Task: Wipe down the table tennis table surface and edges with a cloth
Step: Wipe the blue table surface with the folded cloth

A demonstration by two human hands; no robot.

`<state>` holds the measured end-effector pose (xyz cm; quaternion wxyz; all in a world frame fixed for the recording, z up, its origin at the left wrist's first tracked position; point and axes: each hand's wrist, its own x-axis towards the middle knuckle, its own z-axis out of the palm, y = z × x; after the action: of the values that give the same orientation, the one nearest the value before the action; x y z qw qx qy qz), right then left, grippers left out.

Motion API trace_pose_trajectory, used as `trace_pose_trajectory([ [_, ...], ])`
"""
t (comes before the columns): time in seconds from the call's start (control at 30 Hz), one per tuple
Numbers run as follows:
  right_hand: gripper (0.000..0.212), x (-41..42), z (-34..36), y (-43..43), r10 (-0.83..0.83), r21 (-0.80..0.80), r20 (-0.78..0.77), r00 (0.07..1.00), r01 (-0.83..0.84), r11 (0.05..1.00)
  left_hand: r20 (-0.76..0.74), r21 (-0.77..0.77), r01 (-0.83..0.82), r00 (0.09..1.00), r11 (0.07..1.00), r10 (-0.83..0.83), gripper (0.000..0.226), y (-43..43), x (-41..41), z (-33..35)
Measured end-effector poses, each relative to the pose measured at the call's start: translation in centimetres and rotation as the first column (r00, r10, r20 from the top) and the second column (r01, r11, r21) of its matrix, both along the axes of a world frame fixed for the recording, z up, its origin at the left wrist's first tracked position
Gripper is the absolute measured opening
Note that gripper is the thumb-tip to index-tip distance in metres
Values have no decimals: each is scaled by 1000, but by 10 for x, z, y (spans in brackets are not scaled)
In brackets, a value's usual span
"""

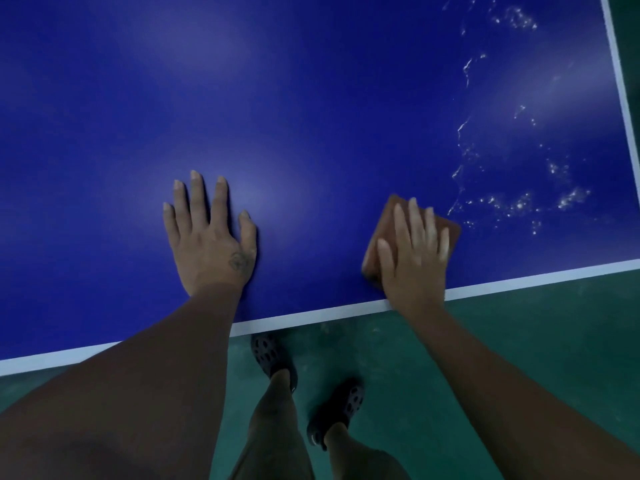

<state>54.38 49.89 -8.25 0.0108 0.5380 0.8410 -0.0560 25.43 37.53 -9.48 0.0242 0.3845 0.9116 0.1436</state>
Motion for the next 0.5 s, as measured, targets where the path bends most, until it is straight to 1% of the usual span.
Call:
trace_pose_trajectory([
  [0.03, 64, 11, 0, -15, 51, -12, 10, 999, -51, 999, 4, 0, -1, 1000, 1000, 1, 65, 0, 0, 1],
  [0.1, 64, 33, 0, -35, 218, -55, 23, 976, -217, 975, 12, 1, -1, 1000, 1000, 1, 66, 0, 0, 1],
  [0.13, 64, 41, 2, -39, 279, -73, 31, 960, -277, 958, 16, 4, 1, 1000, 1000, -1, 66, 0, 0, 1],
  [0.17, 64, 44, 4, -38, 307, -84, 37, 951, -303, 949, 19, 6, 2, 1000, 1000, -2, 66, -1, 0, 1],
  [0.23, 65, 30, 5, -29, 258, -74, 46, 965, -254, 964, 23, 2, 5, 1000, 1000, -5, 66, 0, 1, 3],
  [0.33, 65, -32, 4, -22, 28, -33, 40, 999, -26, 999, 39, -9, 9, 999, 1000, -8, 67, -1, 0, 5],
  [0.37, 66, -55, 4, -25, -16, -21, 24, 1000, 16, 1000, 45, -11, 9, 999, 1000, -8, 67, -1, -1, 5],
  [0.4, 66, -74, 2, -30, -1, -16, 4, 1000, 1, 1000, 49, -13, 11, 999, 1000, -10, 67, -1, 0, 5],
  [0.43, 66, -87, 0, -37, 70, -10, -21, 997, -70, 998, 51, -15, 14, 999, 1000, -13, 67, -1, -1, 5],
  [0.5, 64, -91, -6, -53, 260, 9, -75, 963, -260, 965, 50, -17, 17, 999, 1000, -17, 67, -1, -2, 5],
])
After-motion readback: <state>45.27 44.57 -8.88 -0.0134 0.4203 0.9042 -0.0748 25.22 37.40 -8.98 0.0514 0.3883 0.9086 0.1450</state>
